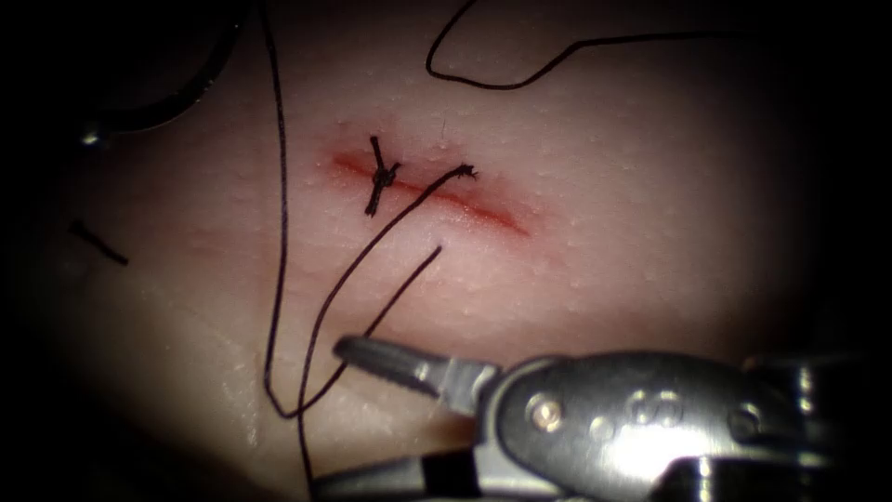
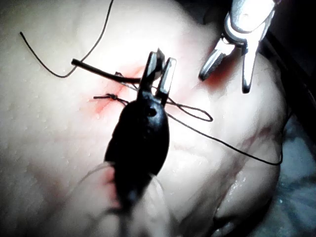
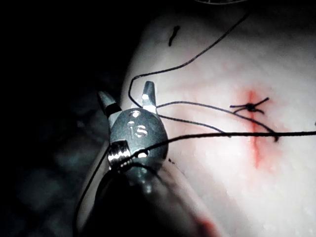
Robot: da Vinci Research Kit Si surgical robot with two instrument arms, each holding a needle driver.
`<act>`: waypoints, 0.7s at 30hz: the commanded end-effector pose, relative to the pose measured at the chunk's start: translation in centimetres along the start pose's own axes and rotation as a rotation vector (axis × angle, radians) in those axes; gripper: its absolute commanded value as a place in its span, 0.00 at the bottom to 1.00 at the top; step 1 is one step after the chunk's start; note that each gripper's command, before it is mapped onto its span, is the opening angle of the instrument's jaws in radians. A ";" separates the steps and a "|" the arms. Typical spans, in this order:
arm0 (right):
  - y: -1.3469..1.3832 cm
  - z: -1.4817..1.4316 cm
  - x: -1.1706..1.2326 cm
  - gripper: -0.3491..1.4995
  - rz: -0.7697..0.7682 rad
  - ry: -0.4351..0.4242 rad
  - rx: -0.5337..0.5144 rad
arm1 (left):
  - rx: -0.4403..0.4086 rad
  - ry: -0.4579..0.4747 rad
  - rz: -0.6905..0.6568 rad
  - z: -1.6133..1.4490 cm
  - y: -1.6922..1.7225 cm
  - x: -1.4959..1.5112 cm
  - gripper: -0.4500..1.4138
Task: Wound Closure
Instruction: Right end-effector grabs and pulls suture through until short tail remains on top side
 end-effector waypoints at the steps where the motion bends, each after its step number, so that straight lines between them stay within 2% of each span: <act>1: 0.10 0.01 -0.12 0.83 -0.011 -0.002 -0.005 | -0.002 0.000 -0.007 0.05 0.05 -0.09 0.00; 5: 0.25 -0.09 -0.21 0.83 -0.037 -0.010 -0.025 | 0.001 0.001 -0.010 0.05 0.03 -0.14 0.00; 6: 0.35 -0.17 -0.26 0.86 -0.065 -0.014 -0.038 | 0.001 0.000 -0.008 0.04 0.02 -0.17 0.00; 8: 0.38 -0.21 -0.29 0.86 -0.065 -0.017 -0.044 | 0.001 -0.001 -0.007 0.03 0.02 -0.18 0.00; 9: 0.46 -0.30 -0.36 0.84 -0.107 -0.041 -0.082 | 0.004 0.000 -0.012 0.02 0.00 -0.20 0.00; 11: 0.48 -0.32 -0.39 0.82 -0.113 -0.053 -0.087 | 0.005 -0.001 -0.012 0.02 0.00 -0.20 0.00; 12: 0.52 -0.33 -0.46 0.76 -0.161 -0.066 -0.109 | 0.007 -0.002 -0.017 0.02 0.00 -0.21 0.00; 21: 0.66 -0.09 -0.62 0.73 -0.299 -0.157 -0.128 | 0.013 -0.006 -0.016 0.06 0.02 -0.22 0.00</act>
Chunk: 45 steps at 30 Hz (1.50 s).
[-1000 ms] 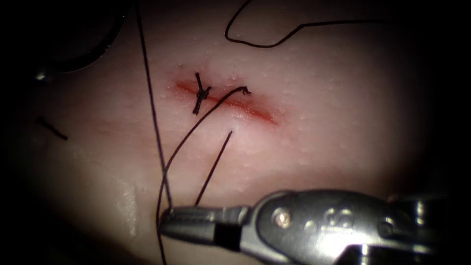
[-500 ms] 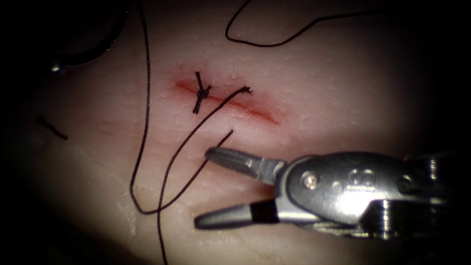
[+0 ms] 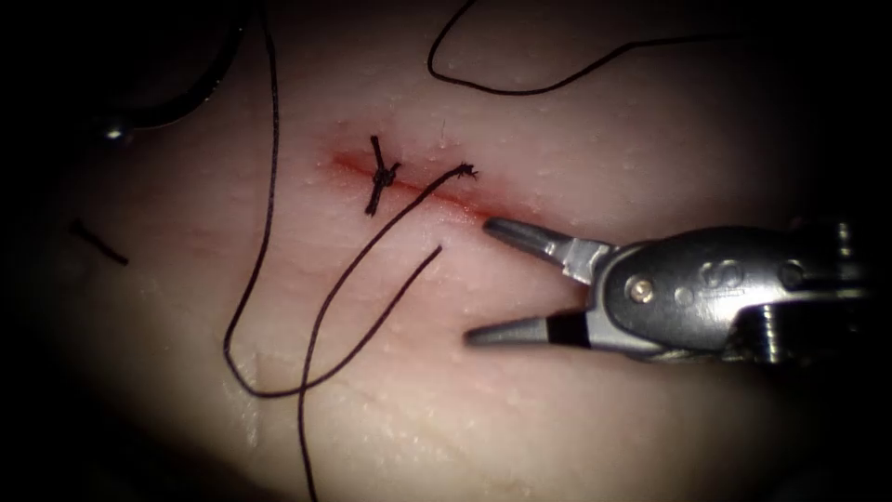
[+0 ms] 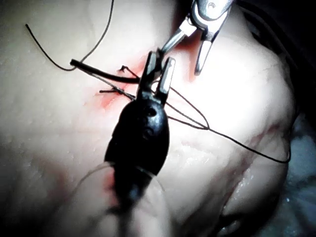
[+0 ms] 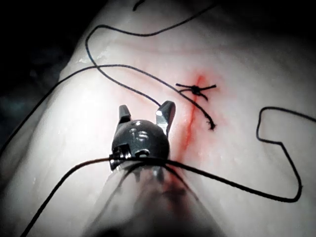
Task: Wound Closure
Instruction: Right end-effector grabs and pulls suture through until short tail remains on top side
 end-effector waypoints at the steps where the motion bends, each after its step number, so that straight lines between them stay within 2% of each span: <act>1: -0.05 0.20 -0.06 0.72 -0.035 -0.014 0.007 | -0.001 -0.001 -0.003 0.04 0.07 -0.07 0.00; 4: -0.07 0.27 -0.07 0.63 -0.076 -0.028 0.023 | -0.002 -0.002 -0.009 0.02 0.07 -0.07 0.00; 5: -0.08 0.29 -0.07 0.55 -0.097 -0.037 0.028 | -0.001 -0.002 -0.009 0.02 0.07 -0.07 0.00; 6: -0.08 0.29 -0.07 0.55 -0.097 -0.037 0.028 | -0.001 -0.002 -0.009 0.02 0.07 -0.07 0.00; 7: -0.08 0.32 -0.08 0.48 -0.124 -0.053 0.037 | 0.000 -0.003 -0.009 0.02 0.07 -0.07 0.00; 11: -0.08 0.38 -0.16 0.34 -0.158 -0.075 0.048 | 0.001 -0.004 -0.015 0.02 0.09 -0.06 0.00; 16: -0.07 0.51 -0.24 0.32 -0.165 -0.087 0.048 | -0.002 -0.001 -0.015 0.03 0.09 -0.06 0.00; 20: -0.09 0.63 -0.25 0.25 -0.169 -0.096 0.053 | -0.003 -0.001 -0.015 0.02 0.09 -0.06 0.00; 25: -0.07 0.65 -0.25 0.26 -0.169 -0.106 0.058 | -0.003 -0.002 -0.015 0.01 0.10 -0.05 0.00; 28: -0.06 0.64 -0.28 0.23 -0.171 -0.111 0.062 | -0.005 0.000 -0.015 0.00 0.12 -0.04 0.00; 29: -0.07 0.63 -0.28 0.00 -0.172 -0.107 0.068 | -0.005 -0.001 -0.021 0.00 0.12 -0.03 0.00; 35: -0.12 0.50 -0.24 0.00 -0.166 -0.068 0.059 | -0.006 0.000 -0.022 0.00 0.11 -0.03 0.00; 41: -0.39 0.29 -0.10 0.00 -0.165 -0.038 0.062 | -0.003 0.002 -0.023 0.02 0.06 -0.06 0.00; 45: -0.67 0.15 0.11 0.00 -0.161 -0.024 0.070 | -0.002 0.006 -0.021 0.02 0.01 -0.10 0.00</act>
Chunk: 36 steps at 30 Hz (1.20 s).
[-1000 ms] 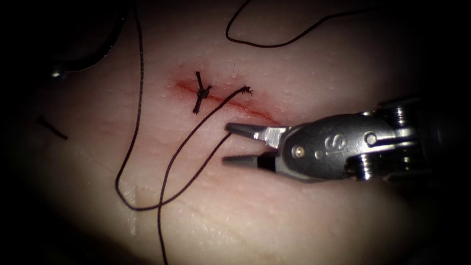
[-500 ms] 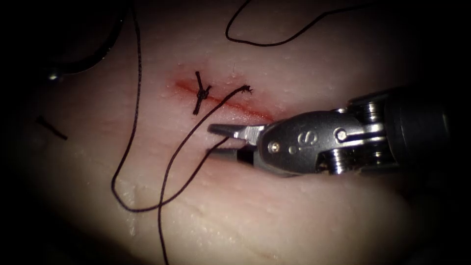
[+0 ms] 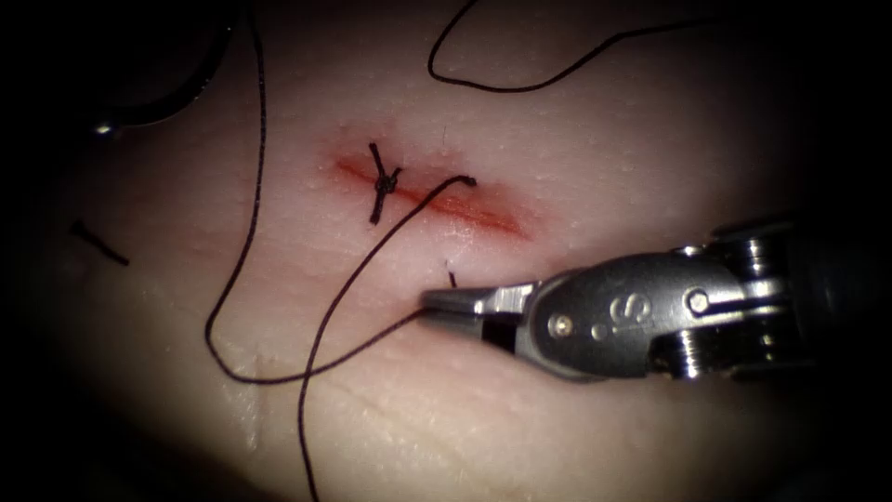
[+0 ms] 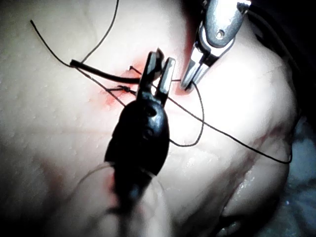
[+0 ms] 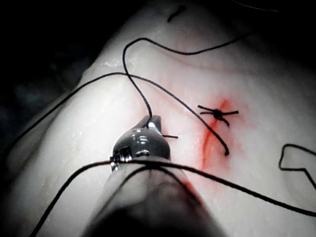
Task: Wound Closure
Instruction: Right end-effector grabs and pulls suture through until short tail remains on top side
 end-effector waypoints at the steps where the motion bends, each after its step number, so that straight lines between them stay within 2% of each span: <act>1: -0.22 0.02 0.15 0.00 0.004 0.014 0.007 | -0.002 0.002 -0.003 0.05 0.06 -0.09 0.00; 3: -0.39 -0.04 0.38 0.00 0.008 0.021 0.012 | 0.001 0.000 -0.002 0.05 0.05 -0.10 0.00; 6: -0.52 -0.08 0.59 0.00 0.012 0.039 0.018 | 0.002 -0.001 -0.002 0.05 0.05 -0.09 0.00; 11: -0.64 -0.14 0.83 0.00 0.015 0.051 0.023 | 0.003 -0.002 -0.003 0.05 0.07 -0.08 0.00; 12: -0.70 -0.17 0.95 0.00 0.012 0.053 0.024 | 0.003 -0.002 -0.003 0.05 0.07 -0.07 0.00; 19: -0.94 -0.24 1.26 0.00 0.000 0.069 0.040 | 0.003 -0.001 -0.006 0.05 0.05 -0.06 0.00; 27: -1.15 -0.29 1.50 0.00 -0.011 0.111 0.078 | 0.002 -0.001 -0.007 0.04 0.03 -0.05 0.00; 28: -1.15 -0.29 1.52 0.04 -0.004 0.110 0.079 | 0.002 -0.001 -0.007 0.04 0.03 -0.05 0.00; 30: -1.12 -0.29 1.50 0.57 0.028 0.109 0.078 | 0.002 -0.001 -0.007 0.04 0.03 -0.05 0.00; 31: -1.09 -0.30 1.47 0.73 0.048 0.110 0.075 | 0.001 -0.001 -0.007 0.03 0.03 -0.05 0.00; 32: -1.05 -0.31 1.43 0.83 0.057 0.109 0.066 | 0.001 -0.001 -0.007 0.03 0.03 -0.05 0.00; 33: -1.01 -0.33 1.39 0.89 0.062 0.108 0.056 | 0.001 -0.001 -0.007 0.03 0.03 -0.05 0.00; 36: -0.83 -0.41 1.21 0.92 0.074 0.117 0.043 | 0.003 -0.003 -0.007 0.02 0.03 -0.05 0.00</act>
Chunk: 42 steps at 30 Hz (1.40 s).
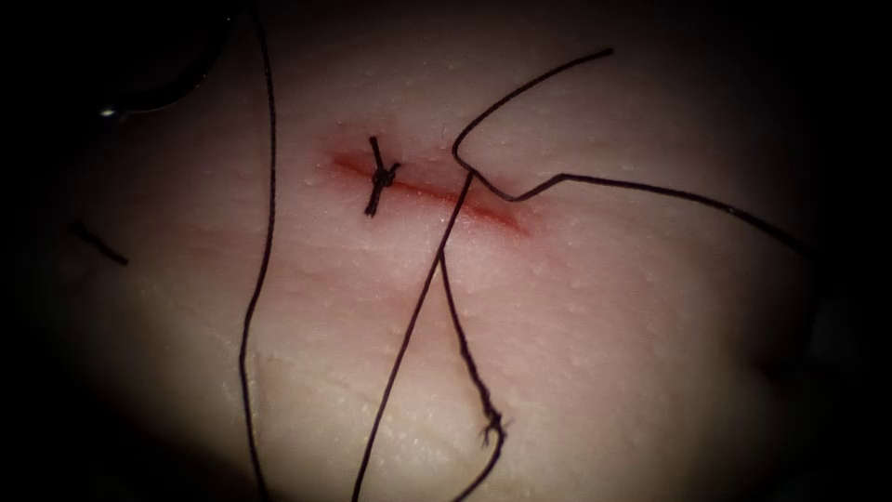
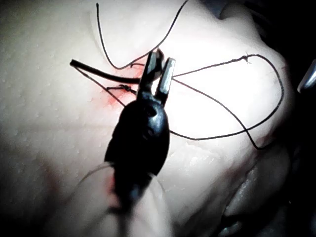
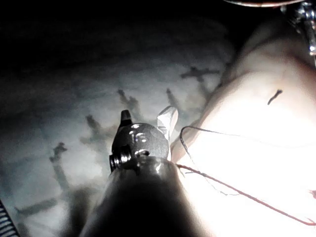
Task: Wound Closure
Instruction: Right end-effector grabs and pulls suture through until short tail remains on top side
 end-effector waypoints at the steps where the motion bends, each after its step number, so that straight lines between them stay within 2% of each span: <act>1: 0.09 -0.03 -0.16 0.92 0.009 -0.005 -0.004 | -0.002 -0.001 -0.003 0.05 0.06 -0.07 0.00; 8: 0.58 -0.37 -0.56 0.90 0.042 0.009 -0.058 | -0.002 -0.001 -0.003 0.05 0.06 -0.07 0.00; 15: 0.81 -0.70 -0.87 0.86 0.058 0.045 -0.097 | -0.001 -0.003 -0.003 0.02 0.06 -0.08 0.00; 20: 0.94 -0.75 -1.11 0.83 0.054 0.038 -0.107 | 0.001 -0.004 -0.001 0.03 0.07 -0.09 0.00; 26: 1.05 -0.47 -1.39 0.78 0.038 0.013 -0.124 | 0.002 -0.005 0.002 0.04 0.09 -0.12 0.00; 31: 1.12 -0.14 -1.58 0.61 0.023 -0.030 -0.133 | 0.003 -0.005 0.003 0.03 0.10 -0.12 0.00; 34: 1.20 0.17 -1.73 0.51 0.037 -0.053 -0.136 | 0.001 -0.005 0.004 0.00 0.11 -0.12 0.00; 39: 1.25 0.43 -1.76 0.46 0.047 -0.051 -0.137 | 0.000 -0.005 0.004 -0.01 0.11 -0.12 0.00; 42: 1.25 0.56 -1.74 0.35 0.064 -0.060 -0.129 | 0.000 -0.006 0.004 -0.02 0.12 -0.12 0.00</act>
